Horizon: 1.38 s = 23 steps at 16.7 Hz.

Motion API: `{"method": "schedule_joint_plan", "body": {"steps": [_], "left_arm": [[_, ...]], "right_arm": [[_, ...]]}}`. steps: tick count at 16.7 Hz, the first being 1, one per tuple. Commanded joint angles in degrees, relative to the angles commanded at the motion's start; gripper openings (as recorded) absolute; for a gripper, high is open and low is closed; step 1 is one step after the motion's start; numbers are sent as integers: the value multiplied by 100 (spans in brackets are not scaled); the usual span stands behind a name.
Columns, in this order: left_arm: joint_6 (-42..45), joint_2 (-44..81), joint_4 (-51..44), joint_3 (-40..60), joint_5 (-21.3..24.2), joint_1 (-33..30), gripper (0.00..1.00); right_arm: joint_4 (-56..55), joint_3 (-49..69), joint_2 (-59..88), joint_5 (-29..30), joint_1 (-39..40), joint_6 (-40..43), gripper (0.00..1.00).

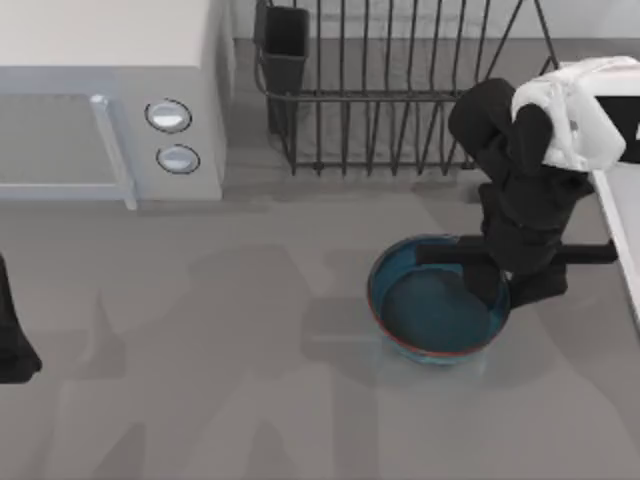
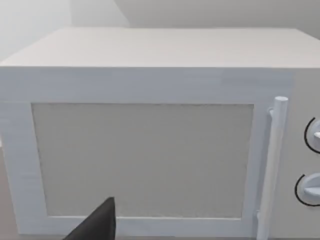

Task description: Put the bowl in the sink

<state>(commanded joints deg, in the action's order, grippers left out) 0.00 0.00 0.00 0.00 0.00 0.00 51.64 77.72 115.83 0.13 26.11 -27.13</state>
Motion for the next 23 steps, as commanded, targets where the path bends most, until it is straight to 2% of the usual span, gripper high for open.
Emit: {"method": "schedule_joint_plan", "body": {"steps": [12, 19, 23], "left_arm": [[0, 0, 0, 0, 0, 0, 100], [0, 0, 0, 0, 0, 0, 100], [0, 0, 0, 0, 0, 0, 100]], "right_arm": [[3086, 2551, -494, -3, -28, 31, 0], [3101, 2603, -510, -25, -62, 50, 0], [2272, 2315, -625, -287, -726, 321, 0]]}}
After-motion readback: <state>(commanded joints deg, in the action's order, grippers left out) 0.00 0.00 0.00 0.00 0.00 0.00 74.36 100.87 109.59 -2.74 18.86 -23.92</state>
